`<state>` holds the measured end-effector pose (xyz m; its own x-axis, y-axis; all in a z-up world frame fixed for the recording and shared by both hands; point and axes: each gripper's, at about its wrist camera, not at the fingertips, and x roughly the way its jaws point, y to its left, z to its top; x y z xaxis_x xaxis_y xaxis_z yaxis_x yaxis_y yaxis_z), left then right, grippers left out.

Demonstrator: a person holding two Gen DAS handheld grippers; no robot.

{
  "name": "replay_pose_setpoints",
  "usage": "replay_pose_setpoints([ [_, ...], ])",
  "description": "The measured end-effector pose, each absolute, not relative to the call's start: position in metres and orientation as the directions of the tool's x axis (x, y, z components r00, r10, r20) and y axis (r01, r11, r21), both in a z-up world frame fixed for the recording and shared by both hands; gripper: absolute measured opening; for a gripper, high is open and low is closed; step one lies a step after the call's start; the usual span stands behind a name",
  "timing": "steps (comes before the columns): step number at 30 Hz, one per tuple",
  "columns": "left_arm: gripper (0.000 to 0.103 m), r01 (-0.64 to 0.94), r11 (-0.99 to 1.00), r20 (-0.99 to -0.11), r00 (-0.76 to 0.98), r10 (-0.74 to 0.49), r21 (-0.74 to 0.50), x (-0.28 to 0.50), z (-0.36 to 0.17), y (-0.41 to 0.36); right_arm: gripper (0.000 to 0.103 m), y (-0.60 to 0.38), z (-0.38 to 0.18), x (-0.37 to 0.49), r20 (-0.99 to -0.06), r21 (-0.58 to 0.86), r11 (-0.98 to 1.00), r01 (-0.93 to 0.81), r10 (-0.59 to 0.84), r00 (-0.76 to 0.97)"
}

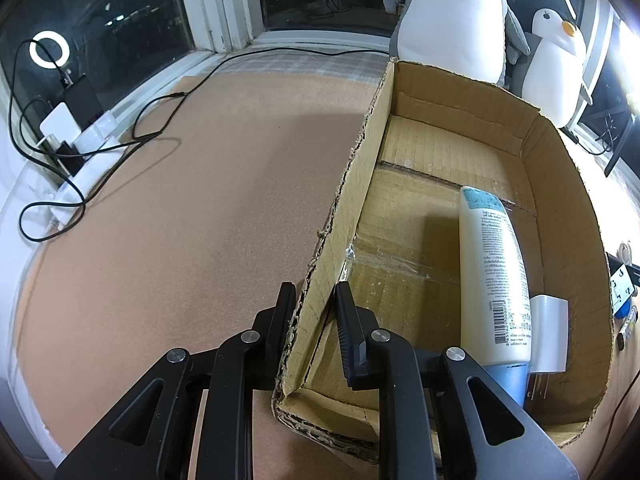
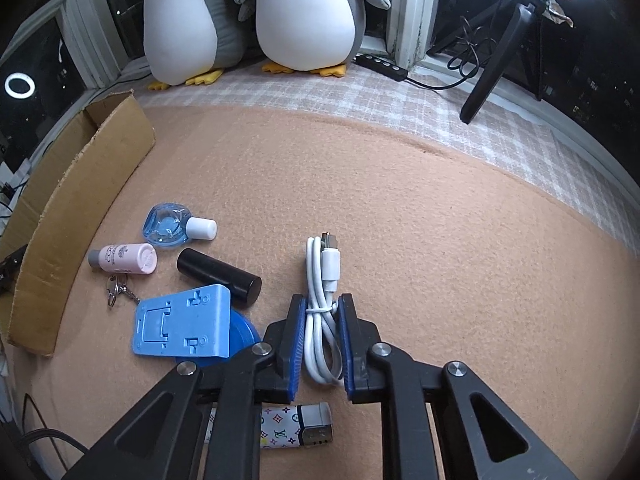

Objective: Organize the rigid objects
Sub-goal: 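Move the right gripper to the white cable and grasp it, then carry the white cable into the box and release it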

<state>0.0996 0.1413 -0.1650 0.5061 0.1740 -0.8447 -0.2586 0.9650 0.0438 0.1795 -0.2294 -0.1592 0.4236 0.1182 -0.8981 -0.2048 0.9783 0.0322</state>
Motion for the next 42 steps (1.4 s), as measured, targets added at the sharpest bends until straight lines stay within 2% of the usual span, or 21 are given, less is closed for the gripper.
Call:
replay_pose_setpoints([
  [10, 0.018, -0.258, 0.966, -0.844, 0.509, 0.167, 0.036, 0.1, -0.165, 0.14, 0.014, -0.231, -0.124, 0.171, -0.863, 0.104, 0.981, -0.163, 0.171, 0.476],
  [22, 0.018, -0.257, 0.966, -0.845, 0.51, 0.161, 0.029, 0.101, -0.165, 0.14, 0.014, -0.145, -0.075, 0.168, -0.8, 0.194, 0.93, -0.313, 0.335, 0.498],
  [42, 0.018, -0.255, 0.967, -0.845, 0.511, 0.154, 0.022, 0.102, -0.164, 0.141, 0.014, -0.038, -0.082, 0.191, -0.805, 0.202, 0.877, -0.437, 0.402, 0.436],
])
